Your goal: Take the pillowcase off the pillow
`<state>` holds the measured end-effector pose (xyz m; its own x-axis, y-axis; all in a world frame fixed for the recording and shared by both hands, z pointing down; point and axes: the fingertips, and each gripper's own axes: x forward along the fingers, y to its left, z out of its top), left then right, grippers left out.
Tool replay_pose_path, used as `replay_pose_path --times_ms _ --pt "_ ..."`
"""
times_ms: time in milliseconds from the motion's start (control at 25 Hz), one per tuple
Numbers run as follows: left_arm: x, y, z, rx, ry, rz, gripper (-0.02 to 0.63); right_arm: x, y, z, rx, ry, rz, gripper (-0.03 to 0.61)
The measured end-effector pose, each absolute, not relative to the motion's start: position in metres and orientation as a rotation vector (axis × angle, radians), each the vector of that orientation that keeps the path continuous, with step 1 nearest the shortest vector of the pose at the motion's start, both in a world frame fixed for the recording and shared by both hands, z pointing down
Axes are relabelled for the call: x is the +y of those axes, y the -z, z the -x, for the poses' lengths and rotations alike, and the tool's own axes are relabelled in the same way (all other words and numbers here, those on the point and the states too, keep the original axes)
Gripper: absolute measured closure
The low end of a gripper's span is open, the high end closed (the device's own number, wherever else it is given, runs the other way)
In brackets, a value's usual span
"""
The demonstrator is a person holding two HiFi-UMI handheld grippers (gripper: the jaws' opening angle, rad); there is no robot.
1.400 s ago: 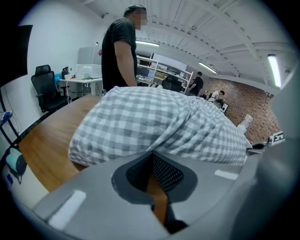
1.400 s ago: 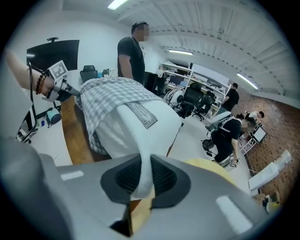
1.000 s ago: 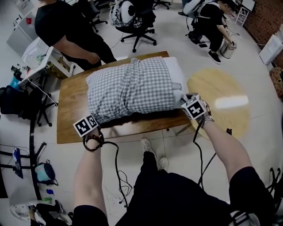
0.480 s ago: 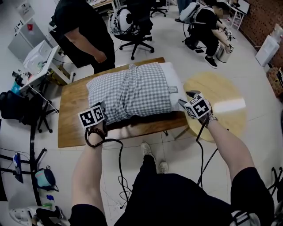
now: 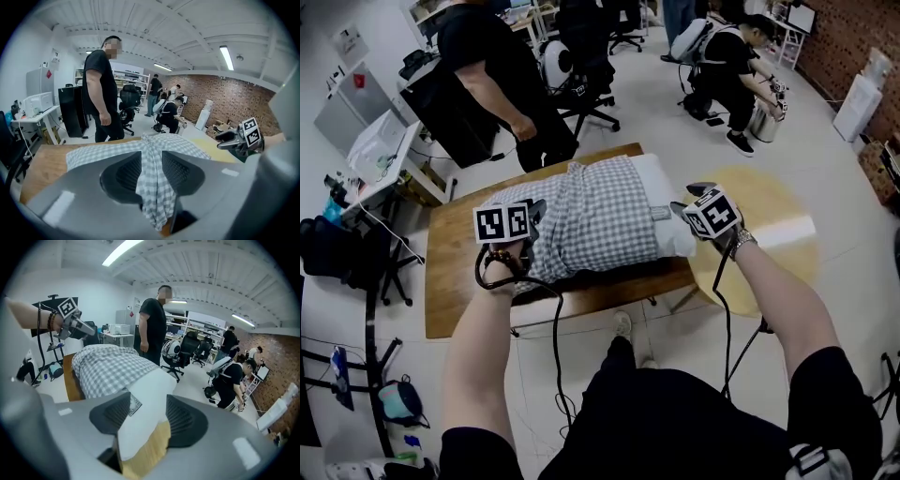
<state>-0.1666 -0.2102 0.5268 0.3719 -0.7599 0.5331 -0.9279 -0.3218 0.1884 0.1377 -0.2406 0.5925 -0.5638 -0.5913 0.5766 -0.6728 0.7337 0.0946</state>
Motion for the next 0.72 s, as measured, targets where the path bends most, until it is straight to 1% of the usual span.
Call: replay_pose_path --times_ms 160,720 --pt "-0.243 -0.512 0.164 -1.420 -0.523 -2.193 0.463 -0.267 -0.579 -0.128 -2.341 -0.176 -0.956 0.339" --pt "-0.360 -0.522 0.158 -1.203 -0.638 -2.194 0.400 -0.378 -0.580 -0.090 -2.316 -0.305 -0.975 0.339"
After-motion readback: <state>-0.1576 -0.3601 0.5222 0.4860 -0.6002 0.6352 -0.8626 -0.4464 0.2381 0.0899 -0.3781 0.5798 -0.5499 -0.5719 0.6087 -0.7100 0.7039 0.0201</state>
